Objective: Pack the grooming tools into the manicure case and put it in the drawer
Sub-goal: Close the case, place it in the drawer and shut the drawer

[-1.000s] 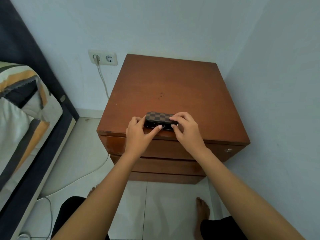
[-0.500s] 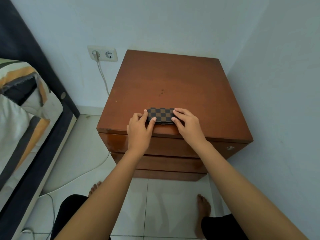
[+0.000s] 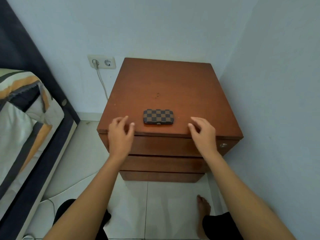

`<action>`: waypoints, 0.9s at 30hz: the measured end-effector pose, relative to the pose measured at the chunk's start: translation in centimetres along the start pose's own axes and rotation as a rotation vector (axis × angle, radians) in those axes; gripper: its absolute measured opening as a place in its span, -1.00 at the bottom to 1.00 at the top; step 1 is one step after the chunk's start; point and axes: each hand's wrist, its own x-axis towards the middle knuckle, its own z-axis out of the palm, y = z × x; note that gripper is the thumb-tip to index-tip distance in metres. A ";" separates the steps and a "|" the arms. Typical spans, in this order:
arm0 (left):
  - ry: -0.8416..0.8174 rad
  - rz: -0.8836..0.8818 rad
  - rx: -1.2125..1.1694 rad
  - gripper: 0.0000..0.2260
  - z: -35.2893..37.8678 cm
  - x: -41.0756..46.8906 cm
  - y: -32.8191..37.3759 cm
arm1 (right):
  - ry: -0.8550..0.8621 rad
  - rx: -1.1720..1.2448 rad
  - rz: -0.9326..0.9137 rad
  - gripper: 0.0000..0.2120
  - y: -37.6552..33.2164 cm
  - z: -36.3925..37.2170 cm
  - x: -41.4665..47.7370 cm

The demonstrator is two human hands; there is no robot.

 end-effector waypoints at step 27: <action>0.123 -0.405 -0.285 -0.51 -3.4 -6.6 -5.7 | 0.329 0.244 0.567 -0.54 9.8 -5.1 -8.8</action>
